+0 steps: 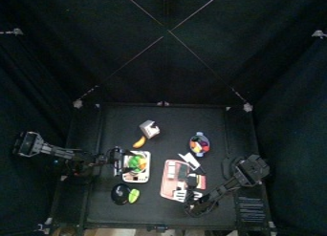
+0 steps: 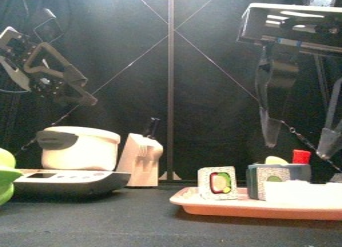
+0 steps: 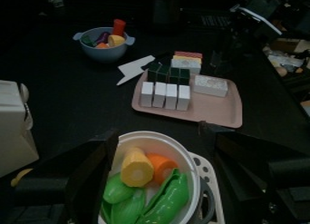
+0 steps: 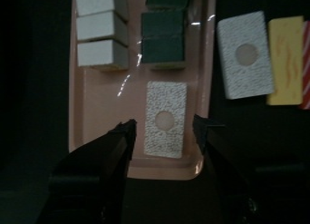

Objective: Grab salmon

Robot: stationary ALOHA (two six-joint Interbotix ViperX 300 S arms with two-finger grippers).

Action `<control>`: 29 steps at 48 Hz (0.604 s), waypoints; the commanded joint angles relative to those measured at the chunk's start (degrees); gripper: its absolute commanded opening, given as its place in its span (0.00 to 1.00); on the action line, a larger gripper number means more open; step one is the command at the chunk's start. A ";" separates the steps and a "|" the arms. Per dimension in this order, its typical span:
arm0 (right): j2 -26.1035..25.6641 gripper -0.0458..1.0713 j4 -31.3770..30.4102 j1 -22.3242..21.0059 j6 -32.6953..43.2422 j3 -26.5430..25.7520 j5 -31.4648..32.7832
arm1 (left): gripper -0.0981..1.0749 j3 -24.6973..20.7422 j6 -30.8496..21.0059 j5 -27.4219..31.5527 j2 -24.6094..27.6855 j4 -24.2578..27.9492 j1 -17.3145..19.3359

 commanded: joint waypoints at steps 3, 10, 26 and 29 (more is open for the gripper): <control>-5.54 0.81 3.08 2.72 0.18 3.43 1.14 | 0.96 -1.23 0.00 -0.26 0.00 -0.09 -0.18; -8.35 0.81 7.47 4.66 -0.09 7.82 1.23 | 0.96 -1.23 0.00 -0.26 0.00 -0.09 -0.18; -9.23 0.81 11.07 5.19 0.09 15.47 -4.83 | 0.96 -1.05 0.00 -0.26 0.00 -1.23 -0.35; -8.61 0.81 11.07 5.01 0.18 16.70 -8.26 | 0.96 -1.05 0.00 -0.26 0.00 -1.41 -0.53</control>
